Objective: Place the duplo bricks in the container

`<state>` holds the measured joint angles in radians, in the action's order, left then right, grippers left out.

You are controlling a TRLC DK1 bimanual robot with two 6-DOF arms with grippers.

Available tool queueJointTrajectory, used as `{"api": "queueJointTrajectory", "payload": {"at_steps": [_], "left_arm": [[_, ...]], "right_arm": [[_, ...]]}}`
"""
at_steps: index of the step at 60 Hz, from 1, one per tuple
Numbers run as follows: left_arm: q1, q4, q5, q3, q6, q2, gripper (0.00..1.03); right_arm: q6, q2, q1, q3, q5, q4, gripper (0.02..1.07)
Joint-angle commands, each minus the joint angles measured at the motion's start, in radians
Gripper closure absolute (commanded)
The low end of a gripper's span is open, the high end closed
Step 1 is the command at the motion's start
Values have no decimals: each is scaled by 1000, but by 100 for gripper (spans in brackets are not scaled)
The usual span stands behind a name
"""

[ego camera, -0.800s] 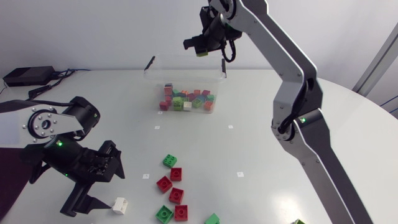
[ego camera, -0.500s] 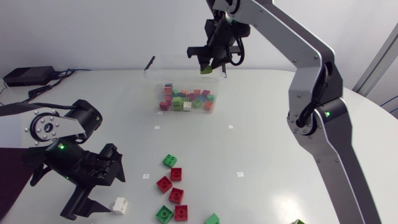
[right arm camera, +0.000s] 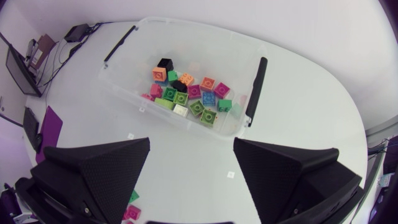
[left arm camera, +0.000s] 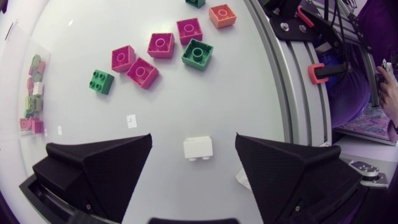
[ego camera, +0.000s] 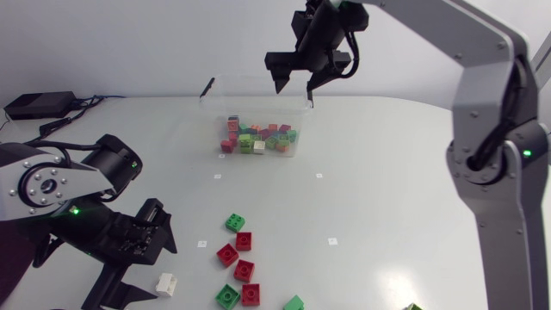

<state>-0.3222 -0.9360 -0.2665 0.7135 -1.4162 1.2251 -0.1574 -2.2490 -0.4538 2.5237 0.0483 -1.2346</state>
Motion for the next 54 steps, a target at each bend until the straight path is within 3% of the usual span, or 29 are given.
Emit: {"api": "queueJointTrajectory", "payload": {"at_steps": [1,17,28,38,43,46,48,54], "left_arm": [[-12,-20,3,-34,8,-10,10],[-37,78,29,-68,62,68,13],[-23,135,56,-105,68,94,14],[-20,194,69,-131,80,154,24],[-25,215,73,-138,85,189,33],[-25,226,75,-137,91,212,49],[-25,227,75,-138,91,215,51],[-21,236,75,-138,94,234,80]], "right_arm": [[-19,123,-14,-106,4,-23,6],[-21,239,-36,-325,-11,-89,6],[30,353,-95,-597,-79,57,6],[81,427,-160,-796,-103,161,6],[98,448,-181,-868,-103,196,7],[113,471,-194,-938,-102,236,7],[114,476,-198,-953,-100,245,7],[136,497,-226,-1025,-73,268,7]]}}
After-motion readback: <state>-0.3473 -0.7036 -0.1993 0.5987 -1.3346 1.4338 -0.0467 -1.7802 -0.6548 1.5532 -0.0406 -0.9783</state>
